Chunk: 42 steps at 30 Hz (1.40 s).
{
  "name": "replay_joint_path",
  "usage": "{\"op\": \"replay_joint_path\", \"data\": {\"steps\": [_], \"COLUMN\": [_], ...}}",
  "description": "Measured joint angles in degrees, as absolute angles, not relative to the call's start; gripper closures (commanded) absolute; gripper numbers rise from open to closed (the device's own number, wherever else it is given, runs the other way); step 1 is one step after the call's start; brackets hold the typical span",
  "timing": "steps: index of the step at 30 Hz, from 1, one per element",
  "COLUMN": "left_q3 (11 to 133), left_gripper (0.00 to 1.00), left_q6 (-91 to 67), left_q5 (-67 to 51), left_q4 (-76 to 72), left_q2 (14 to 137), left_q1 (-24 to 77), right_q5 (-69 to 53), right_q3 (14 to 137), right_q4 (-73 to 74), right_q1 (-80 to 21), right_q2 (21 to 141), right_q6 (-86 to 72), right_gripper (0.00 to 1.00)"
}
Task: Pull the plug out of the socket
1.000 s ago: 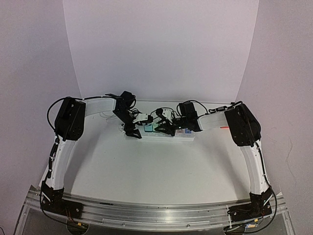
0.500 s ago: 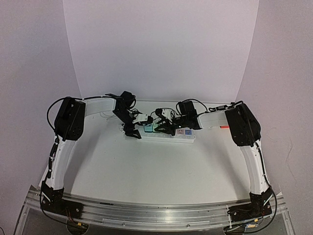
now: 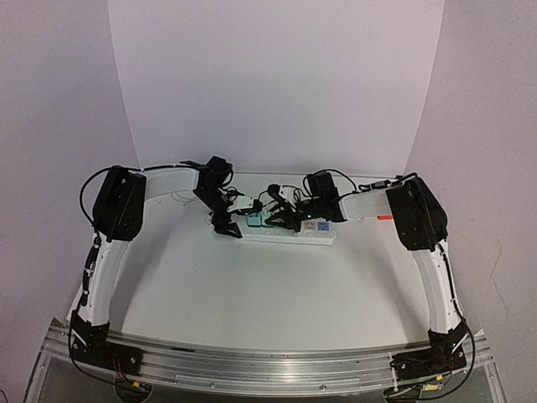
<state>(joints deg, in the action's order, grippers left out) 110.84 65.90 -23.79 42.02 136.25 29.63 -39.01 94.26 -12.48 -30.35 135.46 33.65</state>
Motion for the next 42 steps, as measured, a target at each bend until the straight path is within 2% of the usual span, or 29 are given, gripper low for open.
{"op": "replay_joint_path", "data": {"steps": [10,23,32,36,42], "left_q3": [110.25,110.26,110.21,110.17,110.19], "left_gripper": [1.0,1.0,1.0,1.0,1.0], "left_q6": [65.53,64.57,64.52,64.79,64.93], "left_q5": [-23.27,-21.91,-21.29,-21.21,-21.01], "left_q4": [41.8,41.9,41.47,41.6,41.6], "left_q2": [136.04,135.97,135.92,135.92,135.92], "left_q1": [29.71,30.08,30.39,30.39,30.45], "right_q5": [-39.0,-32.39,-33.7,-32.96,-33.0], "right_q3": [94.26,96.59,98.4,103.62,106.6], "right_q4": [-12.81,-2.8,-1.72,-4.39,-6.42], "right_q1": [-30.28,-32.1,-31.35,-29.03,-26.61], "right_q2": [135.46,133.53,133.47,133.41,131.33], "right_q6": [34.14,48.15,39.06,34.0,34.02], "right_gripper": [1.0,1.0,1.0,1.0,1.0]}}
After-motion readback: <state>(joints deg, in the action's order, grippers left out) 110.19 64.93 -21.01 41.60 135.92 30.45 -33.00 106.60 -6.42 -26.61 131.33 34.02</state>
